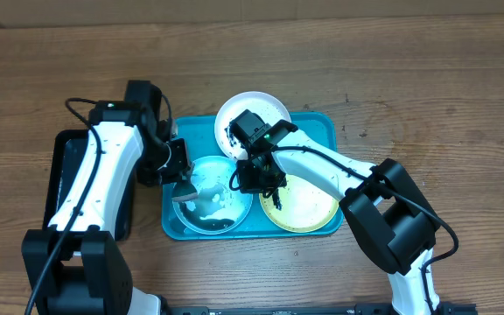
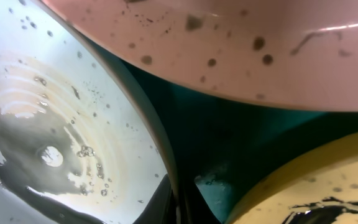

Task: Clean dirty plates on tray and stack at the side
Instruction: 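Return the sponge to the light blue plate and scrub it again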

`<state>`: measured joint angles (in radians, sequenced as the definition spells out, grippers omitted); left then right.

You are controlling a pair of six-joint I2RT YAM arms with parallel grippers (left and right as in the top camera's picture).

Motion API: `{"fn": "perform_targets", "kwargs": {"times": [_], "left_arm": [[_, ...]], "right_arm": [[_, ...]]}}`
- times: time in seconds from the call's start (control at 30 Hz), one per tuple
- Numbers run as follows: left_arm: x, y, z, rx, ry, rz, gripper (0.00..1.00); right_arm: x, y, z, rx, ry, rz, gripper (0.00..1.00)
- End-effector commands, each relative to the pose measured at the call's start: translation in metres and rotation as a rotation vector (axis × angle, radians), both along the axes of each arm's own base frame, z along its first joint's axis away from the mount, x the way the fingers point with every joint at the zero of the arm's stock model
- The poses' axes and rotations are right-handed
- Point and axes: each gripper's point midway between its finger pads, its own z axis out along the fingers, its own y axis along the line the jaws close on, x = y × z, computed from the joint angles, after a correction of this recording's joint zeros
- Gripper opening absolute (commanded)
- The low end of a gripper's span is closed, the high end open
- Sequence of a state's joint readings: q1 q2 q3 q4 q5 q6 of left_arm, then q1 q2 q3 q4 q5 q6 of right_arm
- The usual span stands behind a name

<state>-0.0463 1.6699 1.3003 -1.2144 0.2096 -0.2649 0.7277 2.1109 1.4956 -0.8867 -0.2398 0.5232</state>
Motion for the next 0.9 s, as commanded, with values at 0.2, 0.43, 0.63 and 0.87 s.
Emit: {"fn": "perform_targets", "kwargs": {"times": [0.2,0.43,0.63,0.87], "left_arm": [[-0.009,-0.003,-0.018,0.035,0.02,-0.003,0.04],[-0.001,-0.012,-0.056,-0.018,-0.058,-0.004,0.04],[0.009,-0.016,-0.073,-0.045,-0.135,-0.009,0.04],[-0.003,-0.014,-0.098,-0.036,-0.146,-0.009,0.04]], "right_arm": [[0.024,-0.004,-0.002,-0.011,-0.077,-0.079,0.04],[0.024,-0.003,-0.001,-0.008,-0.078,-0.079,0.04],[0.024,-0.003,-0.002,-0.009,-0.078,-0.079,0.04],[0.024,-0.003,-0.002,-0.009,-0.078,-0.078,0.04]]}}
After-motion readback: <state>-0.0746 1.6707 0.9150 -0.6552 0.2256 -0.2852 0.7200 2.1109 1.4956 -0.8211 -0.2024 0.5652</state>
